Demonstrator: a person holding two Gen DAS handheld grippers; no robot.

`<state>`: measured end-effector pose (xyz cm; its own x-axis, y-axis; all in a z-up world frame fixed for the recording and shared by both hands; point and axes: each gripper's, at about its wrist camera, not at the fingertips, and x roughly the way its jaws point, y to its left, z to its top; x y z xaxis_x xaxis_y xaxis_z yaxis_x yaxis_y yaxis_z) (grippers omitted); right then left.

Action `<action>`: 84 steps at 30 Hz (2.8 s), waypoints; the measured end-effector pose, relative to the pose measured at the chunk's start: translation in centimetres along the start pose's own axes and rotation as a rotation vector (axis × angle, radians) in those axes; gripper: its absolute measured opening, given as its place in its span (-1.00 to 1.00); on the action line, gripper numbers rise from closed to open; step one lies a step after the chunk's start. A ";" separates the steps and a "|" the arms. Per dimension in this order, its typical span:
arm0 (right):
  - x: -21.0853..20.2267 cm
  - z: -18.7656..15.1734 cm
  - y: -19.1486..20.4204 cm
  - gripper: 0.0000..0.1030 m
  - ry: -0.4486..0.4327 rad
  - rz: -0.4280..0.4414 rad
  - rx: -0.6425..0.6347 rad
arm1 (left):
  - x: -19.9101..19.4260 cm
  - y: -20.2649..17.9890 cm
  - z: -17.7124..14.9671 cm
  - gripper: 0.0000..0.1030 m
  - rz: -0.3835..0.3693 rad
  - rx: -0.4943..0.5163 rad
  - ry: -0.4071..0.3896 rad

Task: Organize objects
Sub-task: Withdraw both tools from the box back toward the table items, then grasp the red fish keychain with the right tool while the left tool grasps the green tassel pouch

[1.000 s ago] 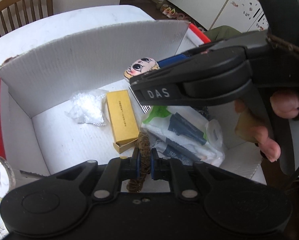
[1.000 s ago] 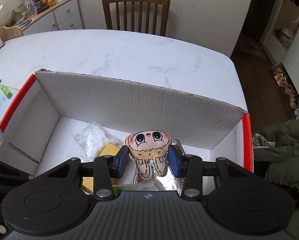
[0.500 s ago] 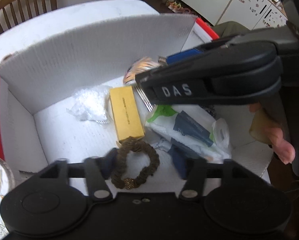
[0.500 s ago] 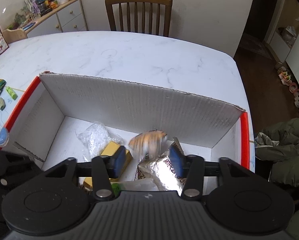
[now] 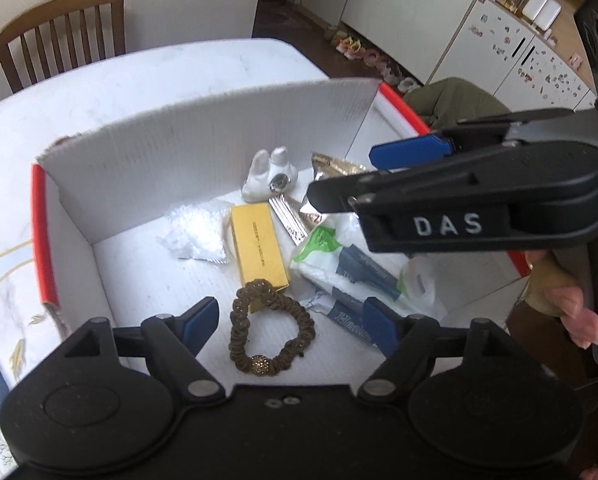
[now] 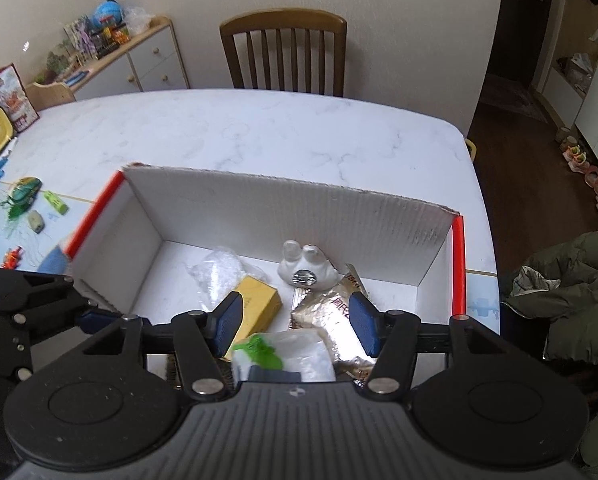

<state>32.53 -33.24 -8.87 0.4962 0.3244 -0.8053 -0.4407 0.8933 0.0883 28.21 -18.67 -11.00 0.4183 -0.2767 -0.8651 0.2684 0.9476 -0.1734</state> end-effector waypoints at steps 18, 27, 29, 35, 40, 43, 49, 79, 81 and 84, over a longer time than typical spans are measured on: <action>-6.0 -0.4 5.3 0.24 -0.102 0.083 0.067 | -9.6 4.2 -2.6 0.68 0.004 -0.064 -0.192; -6.7 -0.3 13.2 0.35 -0.119 0.106 0.024 | -14.6 10.9 -6.2 0.87 0.072 -0.106 -0.241; -6.7 -0.1 15.1 0.36 -0.125 0.107 0.016 | -15.6 12.5 -7.0 0.88 0.086 -0.128 -0.248; -5.5 0.2 21.0 0.47 -0.095 0.156 -0.020 | -17.9 17.1 -9.2 0.98 0.133 -0.157 -0.265; -3.7 0.0 26.0 0.54 -0.065 0.176 -0.052 | -19.3 21.1 -10.8 0.99 0.164 -0.192 -0.269; -2.4 -0.1 28.8 0.56 -0.041 0.177 -0.073 | -19.6 23.7 -11.7 0.99 0.188 -0.218 -0.260; 0.5 -0.3 33.7 0.56 0.037 0.189 -0.104 | -19.8 28.6 -12.8 0.99 0.254 -0.278 -0.251; 15.9 3.4 43.9 0.56 0.324 0.120 -0.216 | -12.6 43.3 -8.6 0.99 0.370 -0.400 -0.110; 16.2 3.5 44.1 0.56 0.326 0.118 -0.227 | -12.1 43.5 -8.2 0.99 0.369 -0.392 -0.110; 16.5 3.5 44.4 0.54 0.325 0.116 -0.245 | -11.2 43.8 -7.7 0.99 0.371 -0.384 -0.100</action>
<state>23.74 12.79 -16.17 0.1883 0.2686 -0.9447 -0.6641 0.7435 0.0790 28.60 27.13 -12.55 0.5097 0.0916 -0.8555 -0.2420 0.9694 -0.0405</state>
